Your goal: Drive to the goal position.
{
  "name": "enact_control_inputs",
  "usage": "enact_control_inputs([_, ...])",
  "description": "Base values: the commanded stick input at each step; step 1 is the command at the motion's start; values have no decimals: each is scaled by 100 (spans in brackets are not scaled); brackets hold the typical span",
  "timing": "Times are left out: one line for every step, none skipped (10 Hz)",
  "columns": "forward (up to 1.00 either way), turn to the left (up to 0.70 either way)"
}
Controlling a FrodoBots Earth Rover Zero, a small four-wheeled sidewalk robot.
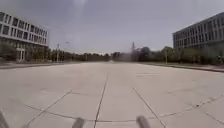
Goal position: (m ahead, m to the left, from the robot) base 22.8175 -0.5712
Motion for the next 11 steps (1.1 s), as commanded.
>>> enact_control_inputs([70, 0])
enact_control_inputs([70, 0])
enact_control_inputs([70, 0])
enact_control_inputs([70, 0])
enact_control_inputs([70, 0])
enact_control_inputs([70, 0])
enact_control_inputs([70, 0])
enact_control_inputs([70, 0])
enact_control_inputs([70, 0])
enact_control_inputs([70, 0])
enact_control_inputs([70, 0])
